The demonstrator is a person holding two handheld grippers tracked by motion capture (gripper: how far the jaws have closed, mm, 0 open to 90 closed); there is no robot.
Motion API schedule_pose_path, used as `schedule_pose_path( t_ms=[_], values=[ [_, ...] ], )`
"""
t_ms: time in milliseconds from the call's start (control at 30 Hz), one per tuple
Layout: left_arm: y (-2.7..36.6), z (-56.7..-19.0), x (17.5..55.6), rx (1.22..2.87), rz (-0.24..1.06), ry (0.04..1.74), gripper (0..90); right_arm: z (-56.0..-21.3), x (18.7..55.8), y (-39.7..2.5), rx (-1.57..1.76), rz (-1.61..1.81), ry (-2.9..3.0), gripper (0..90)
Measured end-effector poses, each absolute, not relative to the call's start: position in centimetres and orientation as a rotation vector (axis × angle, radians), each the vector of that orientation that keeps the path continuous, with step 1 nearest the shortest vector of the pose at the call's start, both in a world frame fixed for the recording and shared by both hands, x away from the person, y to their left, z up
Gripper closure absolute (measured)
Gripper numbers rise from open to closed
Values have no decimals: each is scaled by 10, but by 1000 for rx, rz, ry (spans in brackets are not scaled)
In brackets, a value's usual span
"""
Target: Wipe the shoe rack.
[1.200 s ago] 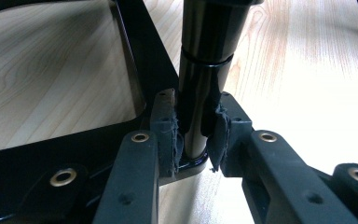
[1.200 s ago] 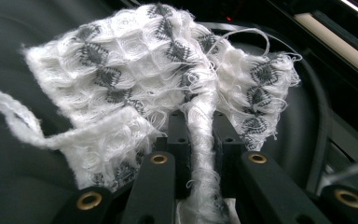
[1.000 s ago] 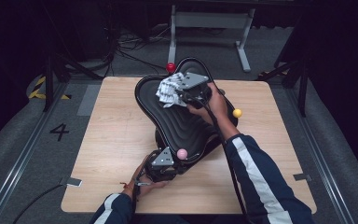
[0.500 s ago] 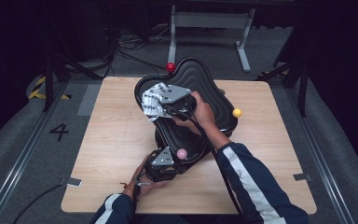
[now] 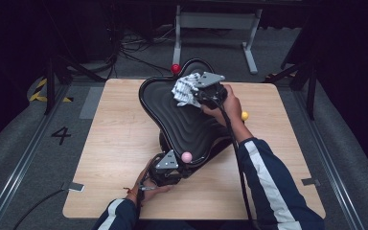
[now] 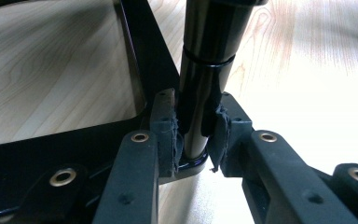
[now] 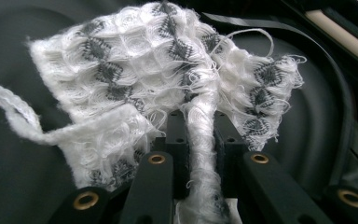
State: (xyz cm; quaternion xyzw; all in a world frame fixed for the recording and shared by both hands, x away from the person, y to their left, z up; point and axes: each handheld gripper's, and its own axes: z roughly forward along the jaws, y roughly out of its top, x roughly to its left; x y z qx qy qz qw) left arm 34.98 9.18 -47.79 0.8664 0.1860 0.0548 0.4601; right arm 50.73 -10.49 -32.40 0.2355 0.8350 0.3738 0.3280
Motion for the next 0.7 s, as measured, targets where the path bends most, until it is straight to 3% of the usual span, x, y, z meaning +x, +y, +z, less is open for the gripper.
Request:
schedule_pose_path(
  t_ms=[300, 700],
  values=[
    [92, -478, 350, 2132, 133, 457, 731, -330, 531, -148, 798, 948, 2132, 795],
    [92, -478, 350, 2132, 133, 457, 730, -332, 530, -149, 770, 852, 2115, 799]
  ],
)
